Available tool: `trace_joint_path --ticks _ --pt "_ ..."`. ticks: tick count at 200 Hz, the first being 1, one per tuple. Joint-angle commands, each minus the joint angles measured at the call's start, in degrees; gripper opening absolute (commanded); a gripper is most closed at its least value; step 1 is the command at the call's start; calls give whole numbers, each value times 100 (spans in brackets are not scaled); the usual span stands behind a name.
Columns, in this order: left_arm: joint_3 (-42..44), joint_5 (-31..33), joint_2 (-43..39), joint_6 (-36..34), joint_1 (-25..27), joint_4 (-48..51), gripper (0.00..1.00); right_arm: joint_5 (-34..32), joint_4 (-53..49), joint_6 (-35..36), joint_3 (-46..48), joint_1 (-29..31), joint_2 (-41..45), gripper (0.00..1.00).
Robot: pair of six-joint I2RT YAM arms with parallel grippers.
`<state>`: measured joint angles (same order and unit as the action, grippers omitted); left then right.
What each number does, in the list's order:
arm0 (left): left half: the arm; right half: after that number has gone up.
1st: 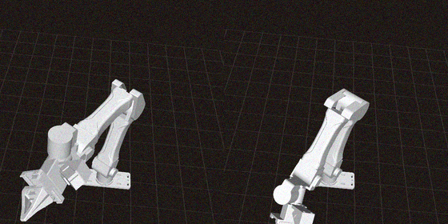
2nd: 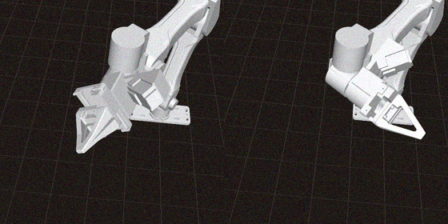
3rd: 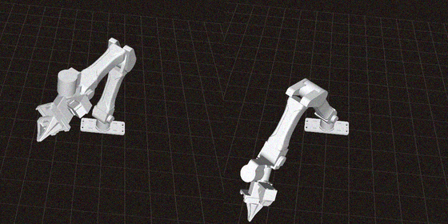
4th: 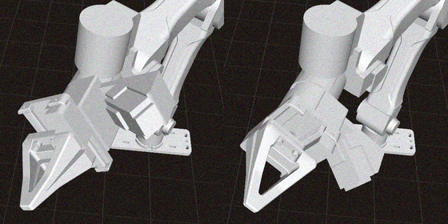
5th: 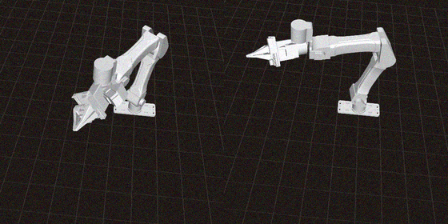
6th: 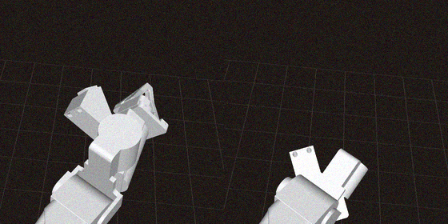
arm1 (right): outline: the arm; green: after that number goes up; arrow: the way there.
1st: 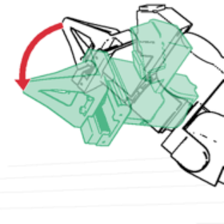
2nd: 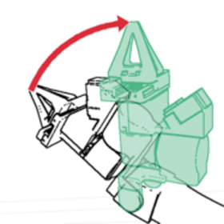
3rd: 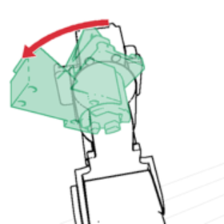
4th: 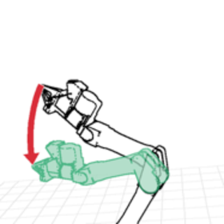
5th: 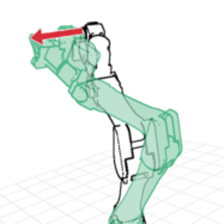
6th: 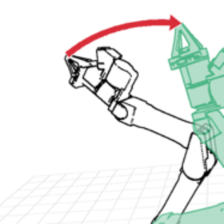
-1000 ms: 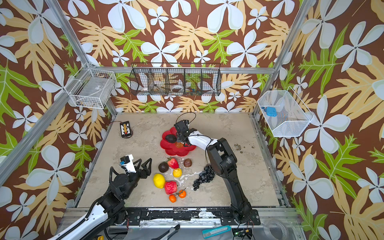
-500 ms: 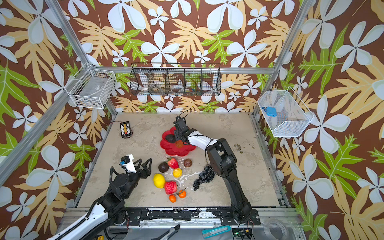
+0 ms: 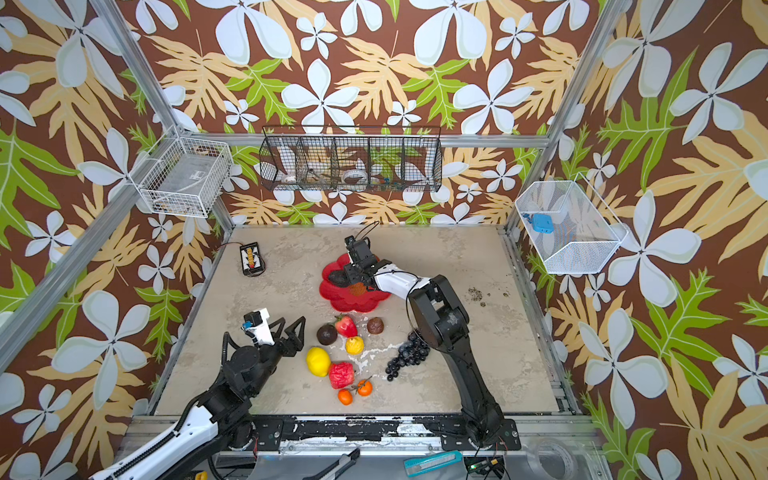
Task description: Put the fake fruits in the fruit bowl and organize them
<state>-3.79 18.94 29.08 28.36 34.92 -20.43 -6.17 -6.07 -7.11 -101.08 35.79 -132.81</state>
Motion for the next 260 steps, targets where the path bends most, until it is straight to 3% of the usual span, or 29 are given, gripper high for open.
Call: trace_joint_path --ticks 1,49,174,194,260 --pt "-7 -75 48 21 -11 -216 78 87 71 18 -78 6 -37 63" --pt "-8 -75 58 21 -11 -234 78 83 27 -36 -79 -1 35 72" --pt "-33 -87 197 29 -11 -258 78 50 -277 -248 95 0 737 82" --pt "-77 -160 346 29 -11 -278 78 130 -363 -390 541 14 1319 82" --pt "-39 -226 201 38 -11 -295 78 193 -307 -1114 3428 281 3885 77"
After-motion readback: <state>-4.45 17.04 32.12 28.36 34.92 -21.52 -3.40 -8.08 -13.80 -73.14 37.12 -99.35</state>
